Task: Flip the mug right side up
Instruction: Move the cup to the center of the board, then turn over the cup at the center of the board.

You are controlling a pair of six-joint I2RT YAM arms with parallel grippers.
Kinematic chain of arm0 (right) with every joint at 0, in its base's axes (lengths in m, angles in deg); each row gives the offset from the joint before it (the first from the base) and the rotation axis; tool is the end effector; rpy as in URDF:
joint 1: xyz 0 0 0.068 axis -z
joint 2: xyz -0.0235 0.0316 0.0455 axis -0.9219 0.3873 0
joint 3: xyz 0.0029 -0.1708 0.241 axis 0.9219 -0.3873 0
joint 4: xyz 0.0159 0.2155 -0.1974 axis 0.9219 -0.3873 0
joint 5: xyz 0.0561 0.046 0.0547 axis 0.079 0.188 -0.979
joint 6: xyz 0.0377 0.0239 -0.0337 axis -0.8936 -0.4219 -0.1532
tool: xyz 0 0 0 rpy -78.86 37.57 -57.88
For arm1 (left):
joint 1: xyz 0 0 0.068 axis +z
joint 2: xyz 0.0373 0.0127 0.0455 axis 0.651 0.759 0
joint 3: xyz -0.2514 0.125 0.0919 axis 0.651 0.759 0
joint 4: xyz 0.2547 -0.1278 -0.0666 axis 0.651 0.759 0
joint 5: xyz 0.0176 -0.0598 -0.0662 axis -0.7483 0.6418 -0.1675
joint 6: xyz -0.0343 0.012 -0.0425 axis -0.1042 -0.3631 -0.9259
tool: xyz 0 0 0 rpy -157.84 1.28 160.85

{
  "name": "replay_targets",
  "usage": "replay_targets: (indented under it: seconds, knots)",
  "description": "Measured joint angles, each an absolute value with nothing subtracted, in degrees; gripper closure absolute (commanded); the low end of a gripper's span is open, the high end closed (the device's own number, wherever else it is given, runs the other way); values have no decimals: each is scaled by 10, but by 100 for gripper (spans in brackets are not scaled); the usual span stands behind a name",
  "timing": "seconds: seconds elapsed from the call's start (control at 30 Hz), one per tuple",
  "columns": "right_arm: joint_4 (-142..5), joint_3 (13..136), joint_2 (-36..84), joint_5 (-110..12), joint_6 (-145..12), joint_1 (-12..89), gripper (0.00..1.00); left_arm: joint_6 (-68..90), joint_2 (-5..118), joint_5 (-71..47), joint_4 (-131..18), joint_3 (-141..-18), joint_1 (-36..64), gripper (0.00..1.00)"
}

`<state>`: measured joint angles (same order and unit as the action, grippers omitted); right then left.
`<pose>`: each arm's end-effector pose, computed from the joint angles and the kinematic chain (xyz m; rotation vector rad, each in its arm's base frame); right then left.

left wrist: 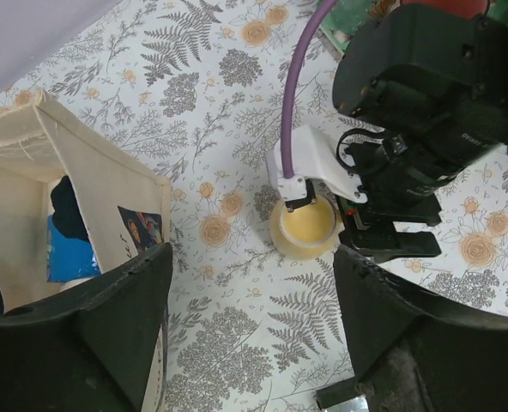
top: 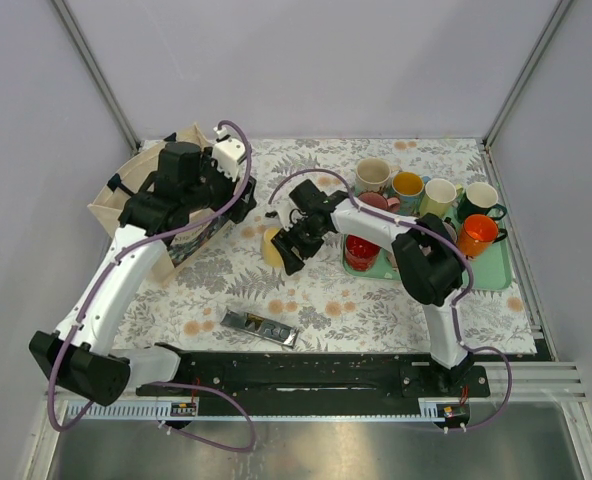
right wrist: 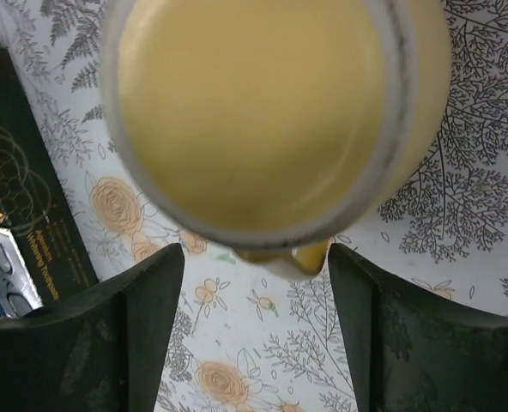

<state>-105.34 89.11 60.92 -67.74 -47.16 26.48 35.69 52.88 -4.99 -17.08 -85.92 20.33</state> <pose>0.3477 0.3221 0.1914 -1.3532 2.3835 0.7682 0.2716 -0.1111 0.4249 0.7478 1.9604 -0.3556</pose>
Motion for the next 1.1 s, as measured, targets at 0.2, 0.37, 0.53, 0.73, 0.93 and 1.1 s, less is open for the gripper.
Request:
replay_targets:
  seconds: [0.2,0.37,0.53,0.73,0.93,1.1]
  knots:
    - [-1031,898,635,-639,-491,252,72,360,513,-72,-171,-854,203,20]
    - [-1005,904,634,-620,-487,251,100,365,478,-92,-187,-840,203,20]
    - [-1034,902,626,-630,-470,264,100,395,440,-94,-210,-820,203,20]
    - [-1180,949,607,-760,-452,338,100,527,325,-43,-270,-678,203,19]
    - [-1288,1029,576,-910,-429,393,100,723,207,-14,-378,-518,157,19]
    - [-1290,999,535,-1028,-477,409,100,824,204,-10,-503,-432,128,21]
